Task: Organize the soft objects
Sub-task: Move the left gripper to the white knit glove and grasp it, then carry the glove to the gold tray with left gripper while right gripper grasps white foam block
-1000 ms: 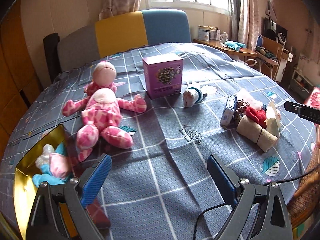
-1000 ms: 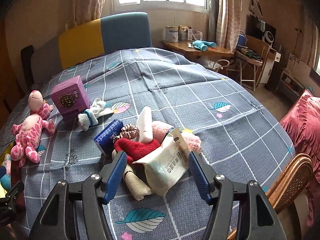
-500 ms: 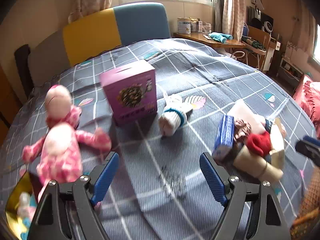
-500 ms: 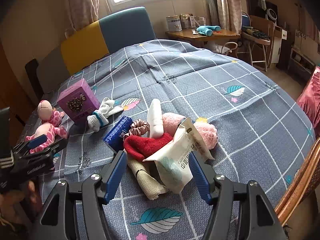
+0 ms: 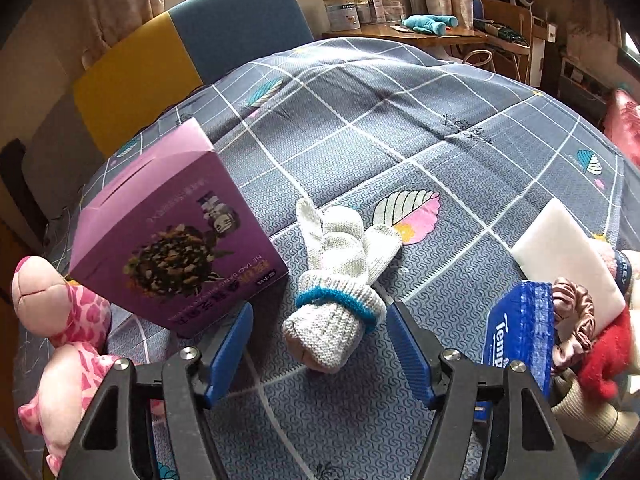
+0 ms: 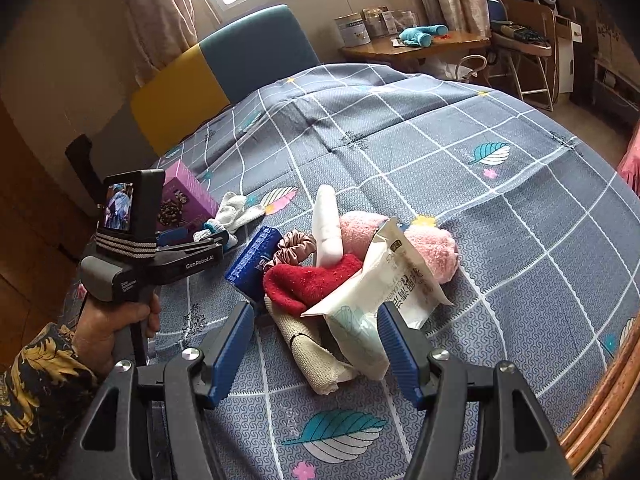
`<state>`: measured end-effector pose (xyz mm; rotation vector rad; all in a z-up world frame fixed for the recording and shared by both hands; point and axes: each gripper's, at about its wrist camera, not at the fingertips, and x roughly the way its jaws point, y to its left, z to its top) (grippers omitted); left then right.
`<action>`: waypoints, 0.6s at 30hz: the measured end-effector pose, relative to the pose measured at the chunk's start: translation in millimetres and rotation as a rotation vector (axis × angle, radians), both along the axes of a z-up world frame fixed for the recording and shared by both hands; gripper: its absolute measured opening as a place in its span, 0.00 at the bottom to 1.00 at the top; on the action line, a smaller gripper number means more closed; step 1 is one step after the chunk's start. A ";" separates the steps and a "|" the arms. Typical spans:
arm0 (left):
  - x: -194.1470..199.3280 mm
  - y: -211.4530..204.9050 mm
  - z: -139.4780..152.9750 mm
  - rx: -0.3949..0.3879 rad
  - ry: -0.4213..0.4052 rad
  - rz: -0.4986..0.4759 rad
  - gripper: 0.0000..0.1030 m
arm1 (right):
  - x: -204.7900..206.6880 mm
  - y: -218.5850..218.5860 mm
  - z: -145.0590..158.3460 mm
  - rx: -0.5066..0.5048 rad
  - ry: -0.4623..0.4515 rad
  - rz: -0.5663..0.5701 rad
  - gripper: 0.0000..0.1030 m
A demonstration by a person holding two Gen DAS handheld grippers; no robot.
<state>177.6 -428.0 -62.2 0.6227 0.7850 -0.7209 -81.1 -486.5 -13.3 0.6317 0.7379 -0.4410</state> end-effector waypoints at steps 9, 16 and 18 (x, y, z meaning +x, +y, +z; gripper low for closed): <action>-5.0 5.9 2.0 -0.072 0.047 0.001 0.35 | -6.0 -3.2 1.8 0.004 -0.025 -0.028 0.63; -40.1 64.8 26.5 -0.179 0.090 0.061 0.35 | -8.3 -11.4 -2.1 0.073 -0.025 -0.023 0.62; -50.5 85.7 28.5 -0.208 0.113 0.091 0.35 | -5.7 -13.7 -3.1 0.103 -0.024 0.006 0.49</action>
